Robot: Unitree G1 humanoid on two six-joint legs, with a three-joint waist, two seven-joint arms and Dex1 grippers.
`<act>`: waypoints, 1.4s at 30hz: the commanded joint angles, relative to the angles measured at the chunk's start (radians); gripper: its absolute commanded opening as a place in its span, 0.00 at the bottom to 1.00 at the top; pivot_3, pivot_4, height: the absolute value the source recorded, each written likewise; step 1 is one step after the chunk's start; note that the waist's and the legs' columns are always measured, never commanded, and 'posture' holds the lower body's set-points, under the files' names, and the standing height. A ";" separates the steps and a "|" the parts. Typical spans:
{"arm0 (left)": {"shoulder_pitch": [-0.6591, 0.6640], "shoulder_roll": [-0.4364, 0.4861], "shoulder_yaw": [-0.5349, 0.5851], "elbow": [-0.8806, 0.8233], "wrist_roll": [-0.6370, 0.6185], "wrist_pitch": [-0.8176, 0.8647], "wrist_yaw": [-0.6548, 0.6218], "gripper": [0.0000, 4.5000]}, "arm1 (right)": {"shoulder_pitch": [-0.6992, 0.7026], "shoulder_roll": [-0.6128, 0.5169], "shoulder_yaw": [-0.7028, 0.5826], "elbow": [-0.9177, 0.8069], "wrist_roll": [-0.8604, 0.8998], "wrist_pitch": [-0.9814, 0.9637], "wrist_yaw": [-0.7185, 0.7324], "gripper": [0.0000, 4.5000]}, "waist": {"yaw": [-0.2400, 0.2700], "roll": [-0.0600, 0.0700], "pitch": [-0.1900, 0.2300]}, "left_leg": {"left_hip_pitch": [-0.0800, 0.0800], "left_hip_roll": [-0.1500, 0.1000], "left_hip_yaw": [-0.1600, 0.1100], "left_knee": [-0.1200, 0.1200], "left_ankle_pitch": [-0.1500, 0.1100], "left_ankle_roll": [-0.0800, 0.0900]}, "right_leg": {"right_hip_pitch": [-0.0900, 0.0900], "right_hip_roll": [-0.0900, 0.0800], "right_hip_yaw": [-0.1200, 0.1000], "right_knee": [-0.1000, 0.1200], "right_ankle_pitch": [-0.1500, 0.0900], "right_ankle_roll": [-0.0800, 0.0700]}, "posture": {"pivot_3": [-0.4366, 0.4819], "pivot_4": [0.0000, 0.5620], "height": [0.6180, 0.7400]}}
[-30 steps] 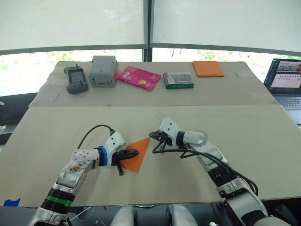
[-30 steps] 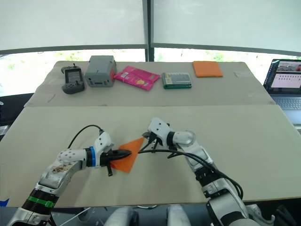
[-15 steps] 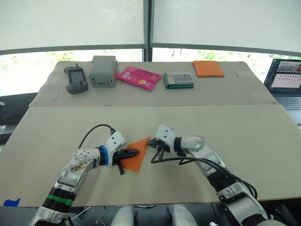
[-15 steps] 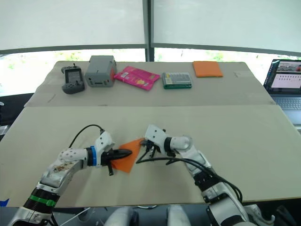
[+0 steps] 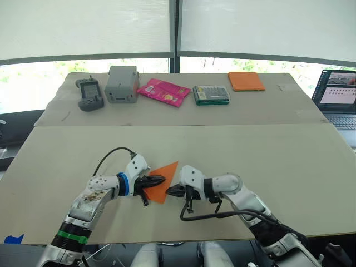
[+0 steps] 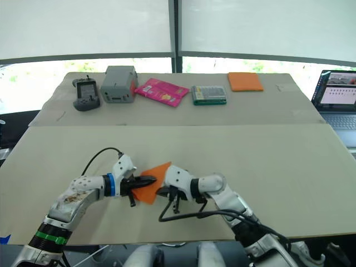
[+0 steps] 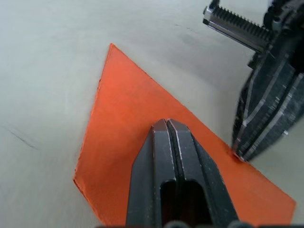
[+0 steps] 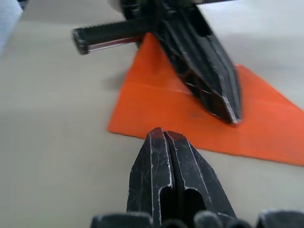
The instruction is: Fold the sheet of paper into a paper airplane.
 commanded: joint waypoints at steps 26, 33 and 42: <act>-0.019 -0.004 0.008 0.003 -0.025 0.036 -0.021 0.00 | -0.053 -0.072 -0.123 -0.133 0.089 0.169 -0.105 0.01 | 0.001 0.000 0.000 | 0.000 0.000 0.000 0.000 0.000 0.000 | 0.000 0.001 0.000 0.000 0.000 0.000 | 0.48 0.27 1.00; 0.003 -0.001 0.077 -0.063 -0.073 0.083 0.027 0.00 | -0.117 0.032 -0.049 0.031 0.008 0.089 -0.181 0.01 | -0.005 0.000 0.000 | -0.002 0.000 0.000 0.000 0.000 0.000 | -0.002 0.001 0.000 0.000 0.000 0.000 | 0.48 0.27 1.00; -0.008 -0.002 0.145 -0.069 -0.111 0.123 0.065 0.00 | -0.145 0.103 0.007 0.166 -0.052 0.084 -0.217 0.01 | -0.003 0.000 0.000 | -0.002 0.000 0.000 0.000 0.000 0.000 | -0.002 0.000 0.000 0.000 0.000 0.000 | 0.48 0.27 1.00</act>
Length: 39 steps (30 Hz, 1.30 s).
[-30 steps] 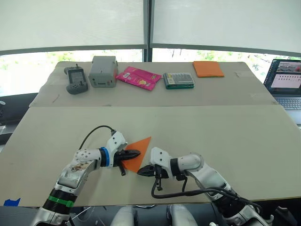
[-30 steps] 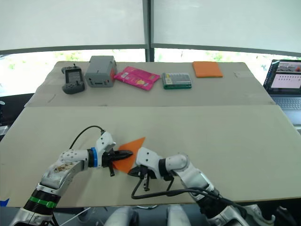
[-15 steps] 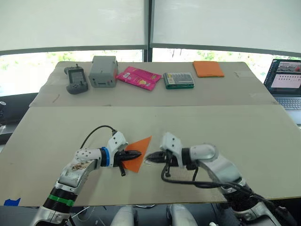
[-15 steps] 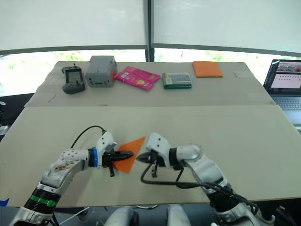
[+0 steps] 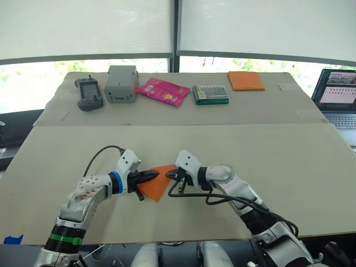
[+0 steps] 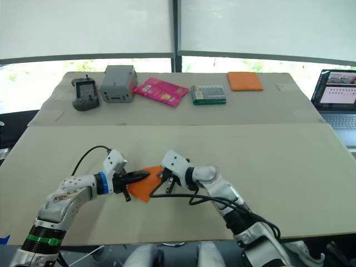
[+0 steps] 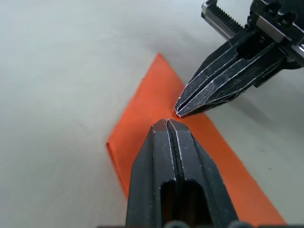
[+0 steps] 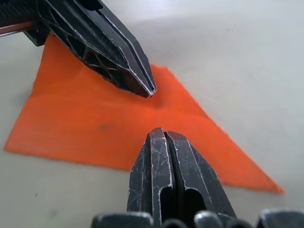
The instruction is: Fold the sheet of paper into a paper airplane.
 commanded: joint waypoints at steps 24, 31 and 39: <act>-0.323 -0.138 -0.188 0.432 0.187 -0.208 -0.055 0.00 | 0.033 0.011 0.020 0.008 -0.030 0.036 -0.021 0.01 | 0.001 0.000 0.000 | 0.002 -0.001 0.000 0.000 0.001 -0.001 | 0.002 0.001 0.000 0.001 0.000 0.000 | 0.48 0.27 1.00; -0.220 -0.070 -0.155 0.368 0.195 -0.236 -0.068 0.00 | 0.023 0.014 0.025 0.027 -0.031 0.035 -0.019 0.01 | -0.004 0.000 0.000 | 0.003 -0.001 0.000 -0.001 0.001 -0.001 | 0.002 0.001 0.000 0.001 0.000 0.000 | 0.48 0.27 1.00; -0.080 -0.013 -0.047 0.268 0.149 -0.199 -0.031 0.00 | -0.004 0.023 0.035 0.063 -0.031 0.017 -0.002 0.01 | -0.006 0.000 -0.001 | 0.008 0.001 0.000 -0.001 0.001 -0.001 | 0.005 0.000 0.000 0.002 0.000 0.000 | 0.48 0.27 1.00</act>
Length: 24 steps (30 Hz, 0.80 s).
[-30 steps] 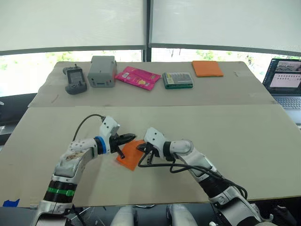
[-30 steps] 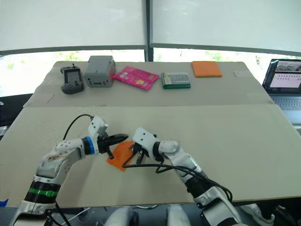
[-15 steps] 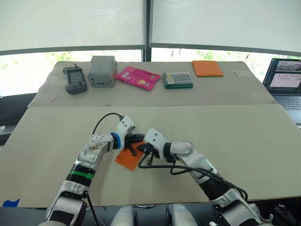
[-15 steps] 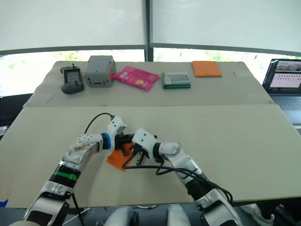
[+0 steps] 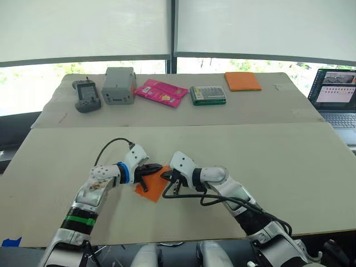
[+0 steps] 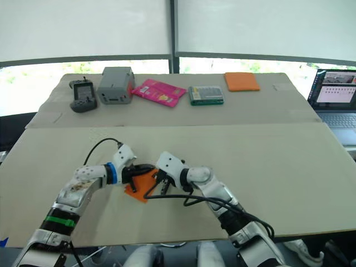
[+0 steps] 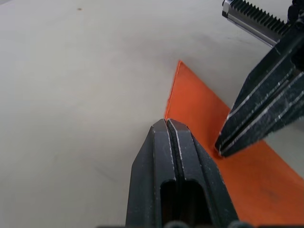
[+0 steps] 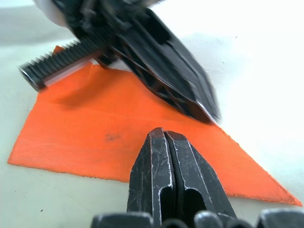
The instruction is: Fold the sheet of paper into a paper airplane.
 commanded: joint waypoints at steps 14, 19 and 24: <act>0.112 0.021 0.178 -0.232 -0.201 0.170 0.065 0.00 | -0.051 0.013 -0.003 0.055 -0.004 -0.018 0.018 0.01 | -0.013 0.000 0.000 | 0.001 0.000 0.000 -0.002 0.000 0.000 | -0.002 -0.001 0.000 0.001 0.000 0.000 | 0.48 0.27 1.00; 0.098 -0.002 0.117 -0.272 -0.199 0.196 0.059 0.00 | -0.045 0.014 -0.016 0.044 -0.010 -0.026 -0.009 0.01 | -0.016 0.000 0.000 | -0.002 0.000 0.000 -0.002 0.000 0.000 | -0.004 -0.001 0.000 0.000 0.000 -0.001 | 0.48 0.27 1.00; 0.117 -0.005 0.079 -0.247 -0.160 0.207 0.085 0.00 | -0.042 0.012 -0.052 0.044 -0.017 -0.029 -0.063 0.01 | -0.017 0.000 0.000 | -0.005 0.000 0.000 -0.002 0.000 -0.001 | -0.005 -0.001 0.000 0.000 0.000 -0.001 | 0.48 0.27 1.00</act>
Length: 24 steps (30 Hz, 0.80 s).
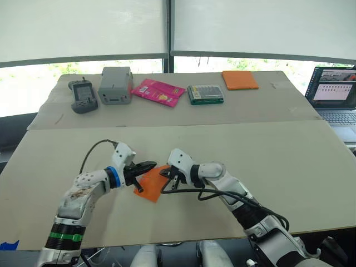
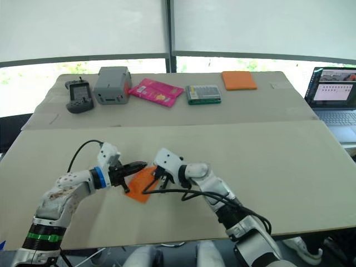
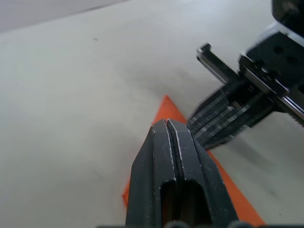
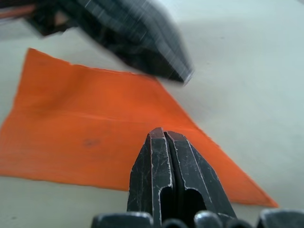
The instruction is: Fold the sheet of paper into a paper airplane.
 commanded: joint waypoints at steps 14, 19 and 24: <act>0.013 -0.004 -0.027 0.052 0.045 -0.028 0.020 0.00 | 0.063 -0.049 -0.070 0.007 -0.047 -0.013 -0.108 0.01 | 0.004 0.000 0.000 | 0.000 0.000 0.000 0.000 0.000 0.000 | 0.001 -0.001 0.000 -0.001 0.000 0.000 | 0.48 0.27 1.00; 0.015 -0.001 -0.026 0.061 0.046 -0.037 0.018 0.00 | 0.075 -0.100 -0.133 0.009 -0.047 -0.003 -0.140 0.01 | 0.013 0.000 0.000 | 0.001 -0.001 0.000 0.001 0.000 0.000 | 0.002 -0.001 0.000 -0.001 0.000 0.000 | 0.48 0.27 1.00; 0.026 -0.014 0.000 0.026 0.010 -0.028 0.024 0.00 | 0.086 -0.111 -0.159 -0.030 -0.019 -0.029 -0.124 0.01 | 0.021 0.000 0.000 | 0.001 0.000 0.000 0.001 0.000 0.000 | 0.002 0.000 0.000 -0.001 0.000 0.000 | 0.48 0.27 1.00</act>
